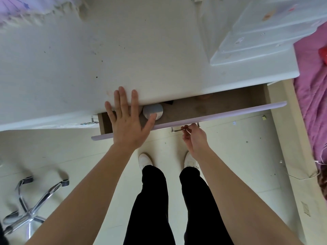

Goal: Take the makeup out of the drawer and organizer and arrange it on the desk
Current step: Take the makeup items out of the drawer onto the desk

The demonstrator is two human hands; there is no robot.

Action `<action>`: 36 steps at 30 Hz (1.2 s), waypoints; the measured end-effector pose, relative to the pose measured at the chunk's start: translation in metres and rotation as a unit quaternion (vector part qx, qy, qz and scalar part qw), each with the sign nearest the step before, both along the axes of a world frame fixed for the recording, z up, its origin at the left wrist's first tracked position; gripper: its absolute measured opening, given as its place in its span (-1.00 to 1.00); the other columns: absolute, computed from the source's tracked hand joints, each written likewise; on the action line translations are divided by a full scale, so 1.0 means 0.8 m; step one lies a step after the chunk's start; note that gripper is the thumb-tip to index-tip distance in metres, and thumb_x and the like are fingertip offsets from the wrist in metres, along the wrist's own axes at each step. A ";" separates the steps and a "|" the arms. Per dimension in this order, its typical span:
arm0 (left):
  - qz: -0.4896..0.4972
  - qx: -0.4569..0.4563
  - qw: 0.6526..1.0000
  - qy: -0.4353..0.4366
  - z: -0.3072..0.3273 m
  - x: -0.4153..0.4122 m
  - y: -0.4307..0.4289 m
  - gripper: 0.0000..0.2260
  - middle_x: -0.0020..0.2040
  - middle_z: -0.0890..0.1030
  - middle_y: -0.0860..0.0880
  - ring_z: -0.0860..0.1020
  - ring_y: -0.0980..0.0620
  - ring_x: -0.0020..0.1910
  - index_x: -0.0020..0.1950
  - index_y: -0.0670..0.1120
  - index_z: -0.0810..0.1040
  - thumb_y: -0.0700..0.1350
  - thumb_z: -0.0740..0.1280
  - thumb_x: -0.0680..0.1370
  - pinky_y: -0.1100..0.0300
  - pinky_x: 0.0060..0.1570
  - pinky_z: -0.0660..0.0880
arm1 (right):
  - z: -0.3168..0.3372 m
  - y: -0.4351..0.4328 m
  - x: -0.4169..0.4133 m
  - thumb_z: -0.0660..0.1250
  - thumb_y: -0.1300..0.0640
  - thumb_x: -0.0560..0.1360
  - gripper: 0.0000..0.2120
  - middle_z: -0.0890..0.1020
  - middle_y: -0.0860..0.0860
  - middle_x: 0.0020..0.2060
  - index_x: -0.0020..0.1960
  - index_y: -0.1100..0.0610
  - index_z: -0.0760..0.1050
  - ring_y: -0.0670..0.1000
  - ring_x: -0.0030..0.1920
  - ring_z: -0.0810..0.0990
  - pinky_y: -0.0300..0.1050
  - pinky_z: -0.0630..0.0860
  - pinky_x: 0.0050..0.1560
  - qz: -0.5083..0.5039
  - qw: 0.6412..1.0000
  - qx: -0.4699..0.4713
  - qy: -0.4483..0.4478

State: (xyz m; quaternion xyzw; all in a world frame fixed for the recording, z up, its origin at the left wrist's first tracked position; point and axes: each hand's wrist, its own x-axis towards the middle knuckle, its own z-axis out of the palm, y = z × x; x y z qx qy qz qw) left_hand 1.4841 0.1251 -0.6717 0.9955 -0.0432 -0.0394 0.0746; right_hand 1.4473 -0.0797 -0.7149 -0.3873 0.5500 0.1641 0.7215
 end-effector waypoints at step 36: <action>-0.064 0.085 0.988 0.110 -0.026 -0.110 0.010 -0.81 -0.42 0.53 0.02 0.44 -0.05 -0.51 -0.21 -0.03 0.54 -0.21 0.53 0.34 0.23 -0.41 0.28 | -0.017 -0.016 -0.061 0.25 0.40 0.56 -0.74 0.63 0.07 -0.06 0.24 0.27 0.44 0.05 -0.11 0.64 -0.17 0.60 -0.14 0.079 0.993 -0.088 -0.019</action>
